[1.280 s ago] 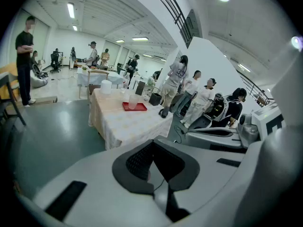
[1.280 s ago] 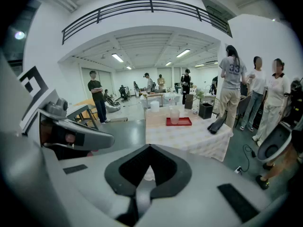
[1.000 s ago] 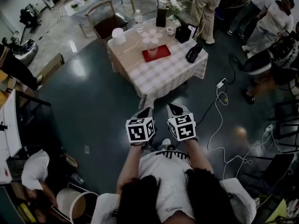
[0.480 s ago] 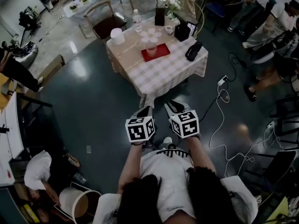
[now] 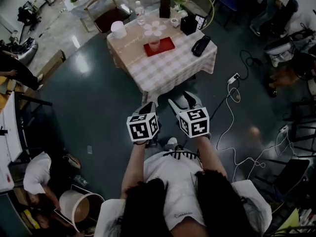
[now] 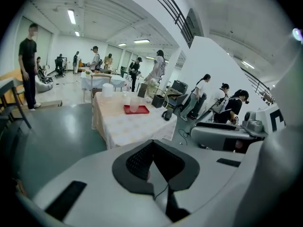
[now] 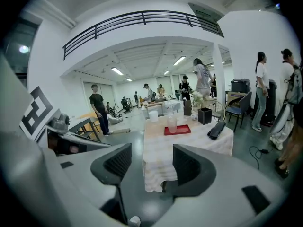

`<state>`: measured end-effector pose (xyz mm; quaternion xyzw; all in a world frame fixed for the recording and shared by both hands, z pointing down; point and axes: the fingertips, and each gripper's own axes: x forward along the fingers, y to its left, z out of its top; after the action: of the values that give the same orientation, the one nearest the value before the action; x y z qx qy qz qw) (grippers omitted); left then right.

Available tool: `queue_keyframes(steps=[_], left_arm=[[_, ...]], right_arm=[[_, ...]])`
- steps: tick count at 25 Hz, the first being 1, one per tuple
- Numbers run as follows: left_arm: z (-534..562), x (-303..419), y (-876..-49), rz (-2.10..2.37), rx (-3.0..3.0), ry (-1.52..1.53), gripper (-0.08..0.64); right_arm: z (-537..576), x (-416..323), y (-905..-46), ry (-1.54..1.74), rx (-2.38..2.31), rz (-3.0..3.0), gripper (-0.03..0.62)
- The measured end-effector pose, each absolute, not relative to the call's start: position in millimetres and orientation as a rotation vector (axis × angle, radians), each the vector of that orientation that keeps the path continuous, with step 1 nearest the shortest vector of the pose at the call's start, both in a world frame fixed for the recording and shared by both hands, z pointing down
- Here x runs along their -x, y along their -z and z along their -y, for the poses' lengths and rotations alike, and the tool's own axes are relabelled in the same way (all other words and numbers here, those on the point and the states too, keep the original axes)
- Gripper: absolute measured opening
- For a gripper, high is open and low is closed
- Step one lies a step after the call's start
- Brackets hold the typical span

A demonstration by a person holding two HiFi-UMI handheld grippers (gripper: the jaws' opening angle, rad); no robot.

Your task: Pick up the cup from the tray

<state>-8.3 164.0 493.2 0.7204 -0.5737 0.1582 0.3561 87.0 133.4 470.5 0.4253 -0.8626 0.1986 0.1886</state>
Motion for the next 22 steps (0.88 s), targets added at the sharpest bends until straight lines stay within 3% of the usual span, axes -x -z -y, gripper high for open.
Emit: queue_keyframes(steps=[22], left_arm=[[-79, 32, -520, 1.479, -1.819, -0.425, 0.005]], right_arm=[[-45, -65, -479, -0.542, -1.135, 2.43, 0.322]])
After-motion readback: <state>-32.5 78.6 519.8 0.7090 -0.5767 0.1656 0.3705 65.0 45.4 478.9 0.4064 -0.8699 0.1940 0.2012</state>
